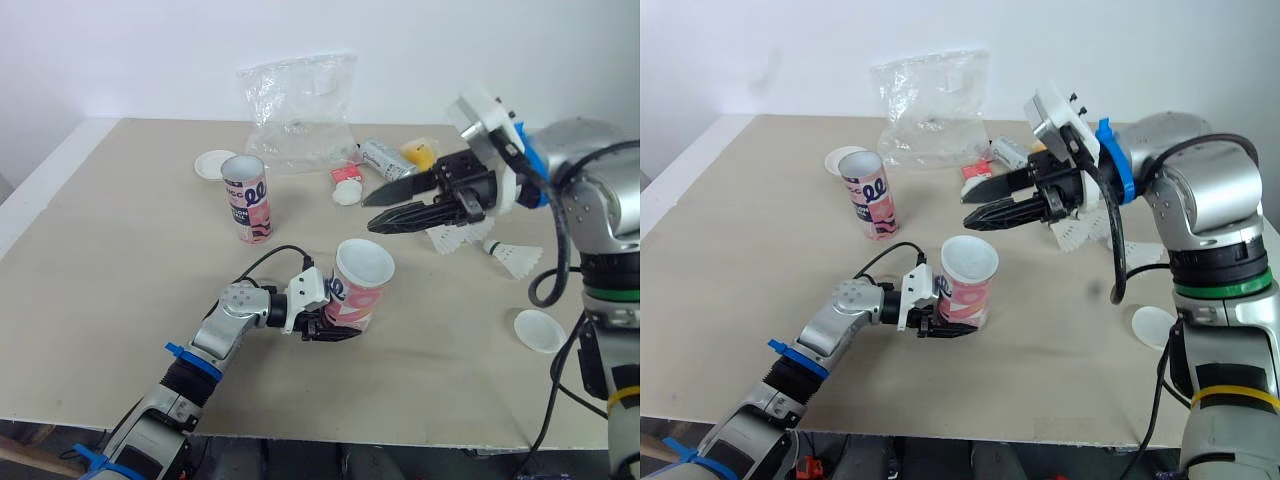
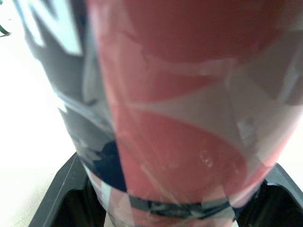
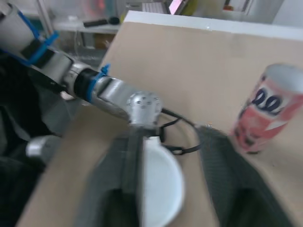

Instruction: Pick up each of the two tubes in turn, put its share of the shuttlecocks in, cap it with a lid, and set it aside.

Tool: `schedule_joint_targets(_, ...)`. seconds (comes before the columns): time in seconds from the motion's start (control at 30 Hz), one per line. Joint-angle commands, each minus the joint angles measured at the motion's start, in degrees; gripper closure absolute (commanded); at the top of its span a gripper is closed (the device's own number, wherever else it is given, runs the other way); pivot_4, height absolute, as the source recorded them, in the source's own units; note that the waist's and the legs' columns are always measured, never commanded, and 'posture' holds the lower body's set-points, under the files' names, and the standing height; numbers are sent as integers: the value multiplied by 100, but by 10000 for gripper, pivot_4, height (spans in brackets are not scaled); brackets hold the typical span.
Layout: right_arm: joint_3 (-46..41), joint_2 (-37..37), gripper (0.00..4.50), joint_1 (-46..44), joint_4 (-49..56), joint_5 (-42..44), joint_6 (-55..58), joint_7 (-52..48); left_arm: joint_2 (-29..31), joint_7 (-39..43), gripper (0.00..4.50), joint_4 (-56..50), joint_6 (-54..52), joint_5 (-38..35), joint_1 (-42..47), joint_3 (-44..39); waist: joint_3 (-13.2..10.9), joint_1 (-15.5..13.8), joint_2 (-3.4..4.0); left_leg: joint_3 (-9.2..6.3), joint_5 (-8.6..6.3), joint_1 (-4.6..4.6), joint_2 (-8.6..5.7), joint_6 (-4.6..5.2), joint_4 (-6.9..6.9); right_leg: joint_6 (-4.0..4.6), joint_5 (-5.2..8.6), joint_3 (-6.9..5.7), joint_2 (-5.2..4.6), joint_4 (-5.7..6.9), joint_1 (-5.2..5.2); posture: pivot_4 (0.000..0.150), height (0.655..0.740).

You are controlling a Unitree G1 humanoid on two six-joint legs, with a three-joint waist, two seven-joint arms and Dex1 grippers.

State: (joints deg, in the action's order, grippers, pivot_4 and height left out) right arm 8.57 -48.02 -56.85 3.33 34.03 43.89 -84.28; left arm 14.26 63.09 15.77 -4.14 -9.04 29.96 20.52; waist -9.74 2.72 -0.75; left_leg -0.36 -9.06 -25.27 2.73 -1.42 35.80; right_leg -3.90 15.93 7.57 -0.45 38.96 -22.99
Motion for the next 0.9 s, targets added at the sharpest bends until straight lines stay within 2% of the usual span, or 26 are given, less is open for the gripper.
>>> schedule_joint_targets(0.03,-69,11,44560,190,468,37,64,218,95,-58,16015,264,-201,226,-91,111,0,1,1,1,0,0,0,0,0,-1,0,1,0,0,-1,1500,7400)
schedule_joint_targets(0.3,453,87,44560,203,429,-528,-255,301,64,-65,16015,285,-214,231,-77,127,0,5,-1,3,0,0,0,0,1,0,-1,2,0,0,-6,1500,7400)
schedule_joint_targets(0.9,1451,266,44560,91,85,-1684,-1308,-381,84,-128,16015,335,-240,243,-64,83,16,9,-22,2,0,15,2,0,0,3,2,0,0,-1,-13,1500,7400)
